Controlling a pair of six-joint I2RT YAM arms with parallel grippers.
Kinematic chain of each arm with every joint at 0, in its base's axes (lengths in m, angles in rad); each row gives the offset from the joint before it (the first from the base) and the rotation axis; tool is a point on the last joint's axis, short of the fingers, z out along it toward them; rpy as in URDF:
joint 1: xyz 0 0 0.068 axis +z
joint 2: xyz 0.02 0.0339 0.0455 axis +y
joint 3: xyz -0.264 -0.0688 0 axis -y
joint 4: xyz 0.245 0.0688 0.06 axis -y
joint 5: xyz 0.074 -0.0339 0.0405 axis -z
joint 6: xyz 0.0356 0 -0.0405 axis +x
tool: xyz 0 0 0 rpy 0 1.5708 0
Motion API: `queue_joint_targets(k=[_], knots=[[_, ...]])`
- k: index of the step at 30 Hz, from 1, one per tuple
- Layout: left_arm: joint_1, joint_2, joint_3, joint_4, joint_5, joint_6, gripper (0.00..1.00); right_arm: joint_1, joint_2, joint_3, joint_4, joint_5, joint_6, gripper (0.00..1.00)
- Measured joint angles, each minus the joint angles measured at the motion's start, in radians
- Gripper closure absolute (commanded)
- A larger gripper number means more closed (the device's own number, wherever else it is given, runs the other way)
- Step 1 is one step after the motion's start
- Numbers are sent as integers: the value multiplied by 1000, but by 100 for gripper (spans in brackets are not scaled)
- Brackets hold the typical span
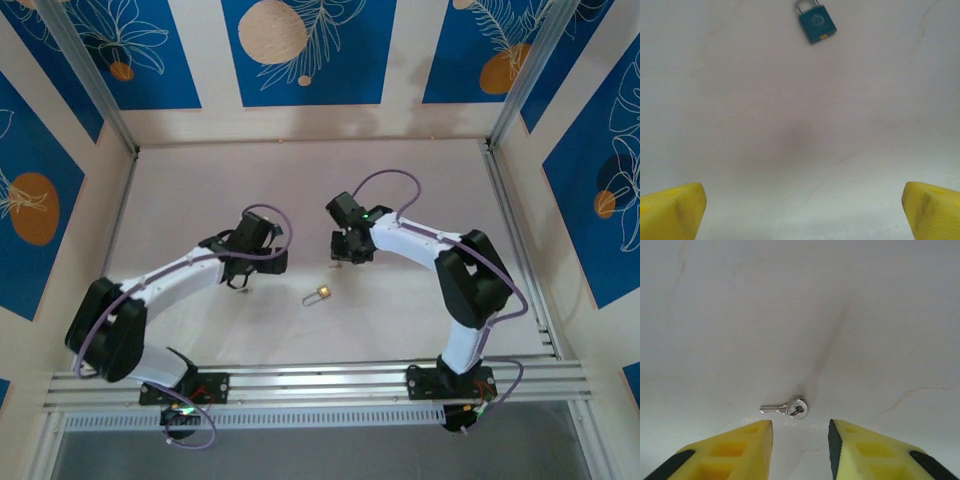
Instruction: Unlock with the key
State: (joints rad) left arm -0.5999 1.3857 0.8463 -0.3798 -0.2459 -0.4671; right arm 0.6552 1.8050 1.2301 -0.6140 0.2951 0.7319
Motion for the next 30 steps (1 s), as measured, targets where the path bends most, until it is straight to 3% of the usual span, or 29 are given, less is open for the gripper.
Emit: queue_joint_targets(k=[8, 30], knots=[[7, -179, -108, 58, -81, -44, 0, 31, 110, 75, -63, 48, 8, 69], [9, -172, -131, 104, -73, -52, 0, 33, 122, 86, -75, 58, 11, 91]])
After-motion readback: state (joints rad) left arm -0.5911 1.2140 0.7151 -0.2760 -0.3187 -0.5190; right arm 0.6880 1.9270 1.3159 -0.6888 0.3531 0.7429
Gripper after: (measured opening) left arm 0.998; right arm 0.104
